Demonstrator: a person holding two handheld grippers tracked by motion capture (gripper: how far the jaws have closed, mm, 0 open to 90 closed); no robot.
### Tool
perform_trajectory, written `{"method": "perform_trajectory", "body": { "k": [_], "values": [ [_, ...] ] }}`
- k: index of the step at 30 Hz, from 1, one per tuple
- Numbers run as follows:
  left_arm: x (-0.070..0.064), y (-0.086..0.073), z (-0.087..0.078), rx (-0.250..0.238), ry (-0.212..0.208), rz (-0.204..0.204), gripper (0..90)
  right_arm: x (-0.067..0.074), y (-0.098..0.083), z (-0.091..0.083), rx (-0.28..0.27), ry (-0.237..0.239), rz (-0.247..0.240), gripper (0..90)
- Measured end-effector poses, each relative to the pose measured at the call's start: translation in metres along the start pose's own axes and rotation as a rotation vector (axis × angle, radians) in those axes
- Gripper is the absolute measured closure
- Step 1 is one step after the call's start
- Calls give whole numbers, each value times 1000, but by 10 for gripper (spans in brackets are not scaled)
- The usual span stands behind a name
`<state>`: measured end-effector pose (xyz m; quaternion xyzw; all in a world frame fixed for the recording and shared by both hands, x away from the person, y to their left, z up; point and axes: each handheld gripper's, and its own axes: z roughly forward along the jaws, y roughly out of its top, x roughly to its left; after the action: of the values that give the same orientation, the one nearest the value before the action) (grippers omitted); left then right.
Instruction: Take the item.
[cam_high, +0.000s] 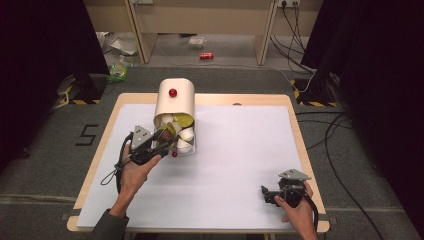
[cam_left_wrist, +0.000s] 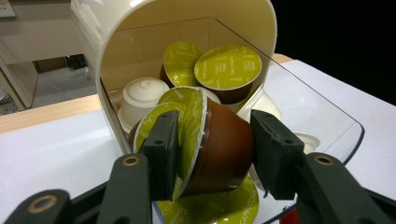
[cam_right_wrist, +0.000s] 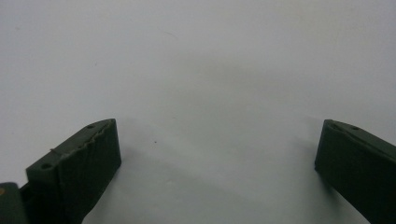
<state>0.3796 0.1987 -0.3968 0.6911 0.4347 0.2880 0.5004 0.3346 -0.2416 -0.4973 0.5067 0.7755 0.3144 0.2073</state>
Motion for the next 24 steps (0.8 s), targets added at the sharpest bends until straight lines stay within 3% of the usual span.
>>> {"method": "perform_trajectory", "body": {
  "k": [4,7,12,24],
  "values": [
    [1,0,0,-2,-3,-9,536,0,0,0,0,0,0,7],
    [-2,0,-2,-16,15,14,556,0,0,0,0,0,0,7],
    [0,3,-5,-35,16,2,571,0,0,0,0,0,0,7],
    [0,16,-18,-76,-25,-17,571,0,0,0,0,0,0,7]
  ]
}}
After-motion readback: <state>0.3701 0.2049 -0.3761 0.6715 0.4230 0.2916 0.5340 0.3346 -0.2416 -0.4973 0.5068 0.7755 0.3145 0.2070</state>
